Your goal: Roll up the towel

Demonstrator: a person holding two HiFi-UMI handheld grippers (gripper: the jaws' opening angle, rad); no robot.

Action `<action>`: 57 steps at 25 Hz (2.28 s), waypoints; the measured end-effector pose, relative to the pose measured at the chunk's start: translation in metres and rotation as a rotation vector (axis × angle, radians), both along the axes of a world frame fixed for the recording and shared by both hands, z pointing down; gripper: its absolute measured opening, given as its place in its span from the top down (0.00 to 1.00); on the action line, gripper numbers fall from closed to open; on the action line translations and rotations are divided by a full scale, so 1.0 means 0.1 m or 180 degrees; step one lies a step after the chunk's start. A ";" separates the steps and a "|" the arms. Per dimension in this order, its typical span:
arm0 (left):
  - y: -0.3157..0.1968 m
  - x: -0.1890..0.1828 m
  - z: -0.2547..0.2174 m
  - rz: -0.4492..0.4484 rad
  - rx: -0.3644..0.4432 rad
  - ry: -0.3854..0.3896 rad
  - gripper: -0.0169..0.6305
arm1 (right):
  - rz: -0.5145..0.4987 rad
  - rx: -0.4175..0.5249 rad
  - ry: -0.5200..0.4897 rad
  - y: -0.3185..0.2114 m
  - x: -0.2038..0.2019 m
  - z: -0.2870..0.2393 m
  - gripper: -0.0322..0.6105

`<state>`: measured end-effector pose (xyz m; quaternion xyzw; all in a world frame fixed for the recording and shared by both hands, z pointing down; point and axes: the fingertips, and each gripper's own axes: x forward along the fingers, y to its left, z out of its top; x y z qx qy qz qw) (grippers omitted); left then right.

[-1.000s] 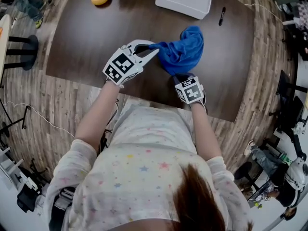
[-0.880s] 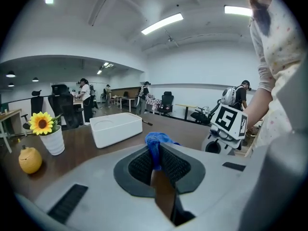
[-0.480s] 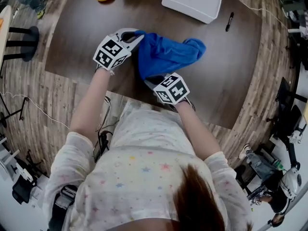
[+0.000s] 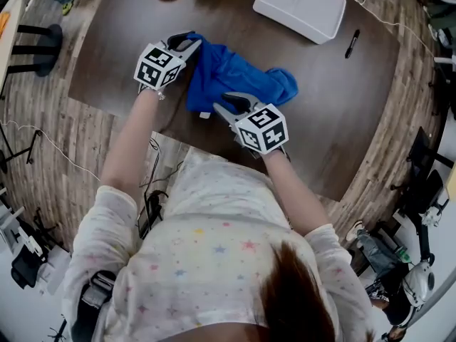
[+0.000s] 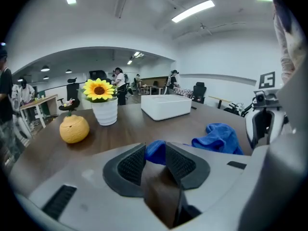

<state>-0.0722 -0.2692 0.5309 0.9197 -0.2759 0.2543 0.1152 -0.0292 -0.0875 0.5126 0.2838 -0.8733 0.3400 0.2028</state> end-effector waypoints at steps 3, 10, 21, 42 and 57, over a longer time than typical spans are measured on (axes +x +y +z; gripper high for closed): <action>0.02 -0.17 0.06 -0.0277 -0.0070 0.0017 0.74 | 0.0587 -0.0043 0.0034 -0.26 0.76 -0.08 0.77; 0.80 -0.07 -0.01 -0.0046 -0.0204 -0.0006 0.73 | 0.1221 -0.0092 0.1161 -0.51 2.27 0.45 0.68; 1.56 0.12 0.49 0.0216 -0.0443 -0.0430 0.73 | 0.1015 -0.0111 0.1544 -0.25 2.19 0.67 0.93; 1.78 -0.47 0.59 0.0180 -0.0339 -0.0864 0.71 | 0.0695 -0.0285 0.1425 1.33 1.75 0.59 0.93; 1.47 0.09 0.31 0.0180 -0.0080 -0.0538 0.71 | 0.0416 0.0098 0.1470 -0.19 1.53 0.58 0.79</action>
